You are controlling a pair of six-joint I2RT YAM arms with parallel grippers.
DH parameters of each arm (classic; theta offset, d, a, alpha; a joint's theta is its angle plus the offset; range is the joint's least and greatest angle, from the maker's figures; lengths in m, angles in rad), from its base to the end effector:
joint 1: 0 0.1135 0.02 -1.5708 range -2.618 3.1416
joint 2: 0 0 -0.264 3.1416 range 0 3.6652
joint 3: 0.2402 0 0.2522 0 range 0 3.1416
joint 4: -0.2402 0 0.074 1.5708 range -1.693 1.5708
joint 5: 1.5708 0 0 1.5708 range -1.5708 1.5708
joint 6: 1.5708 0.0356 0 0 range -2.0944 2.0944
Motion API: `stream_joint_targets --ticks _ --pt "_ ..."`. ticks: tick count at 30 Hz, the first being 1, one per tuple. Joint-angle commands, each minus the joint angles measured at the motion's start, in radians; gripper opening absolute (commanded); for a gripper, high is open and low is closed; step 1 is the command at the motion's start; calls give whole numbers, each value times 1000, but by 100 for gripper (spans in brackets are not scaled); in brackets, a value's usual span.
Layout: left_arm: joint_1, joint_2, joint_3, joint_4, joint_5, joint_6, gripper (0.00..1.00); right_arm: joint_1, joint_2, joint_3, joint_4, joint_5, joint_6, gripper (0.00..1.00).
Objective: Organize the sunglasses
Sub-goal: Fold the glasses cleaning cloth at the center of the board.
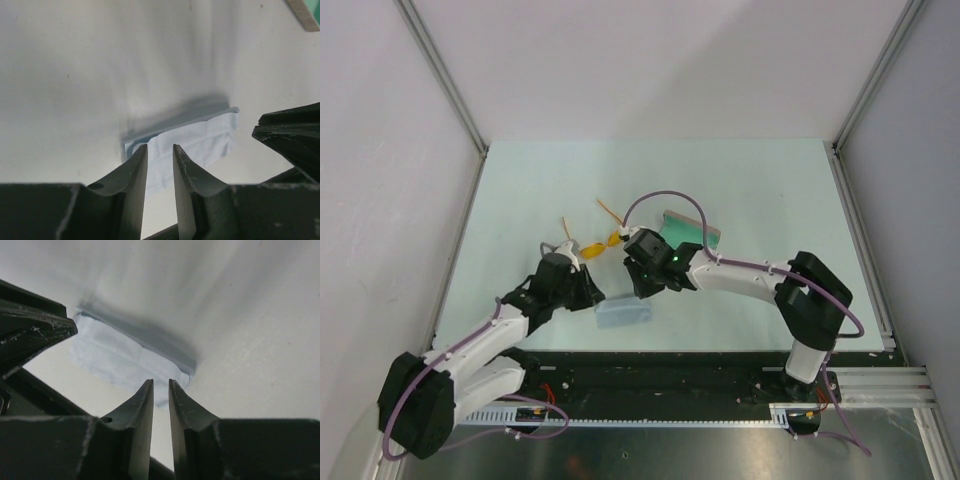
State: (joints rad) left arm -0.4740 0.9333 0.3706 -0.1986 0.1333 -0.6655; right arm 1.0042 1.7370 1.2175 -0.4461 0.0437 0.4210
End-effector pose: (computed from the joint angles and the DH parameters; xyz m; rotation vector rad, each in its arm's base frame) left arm 0.1590 -0.0869 0.1703 -0.1636 2.4327 -0.7002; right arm 0.1991 0.3100 0.2142 -0.7341 2.5080 0.4901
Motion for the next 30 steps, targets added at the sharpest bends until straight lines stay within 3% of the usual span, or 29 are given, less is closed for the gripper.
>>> stream_joint_targets --ticks 1,5,8,30 --pt "-8 111 86 -2 -55 -16 30 -19 93 34 103 10 16 20" --pt "-6 180 139 1 -60 -6 27 -18 136 65 125 38 15 11" --pt "-8 180 140 1 -70 0 27 -19 145 74 144 50 18 9" --pt "-6 179 117 1 -81 -5 28 -10 257 165 98 4 2 9"
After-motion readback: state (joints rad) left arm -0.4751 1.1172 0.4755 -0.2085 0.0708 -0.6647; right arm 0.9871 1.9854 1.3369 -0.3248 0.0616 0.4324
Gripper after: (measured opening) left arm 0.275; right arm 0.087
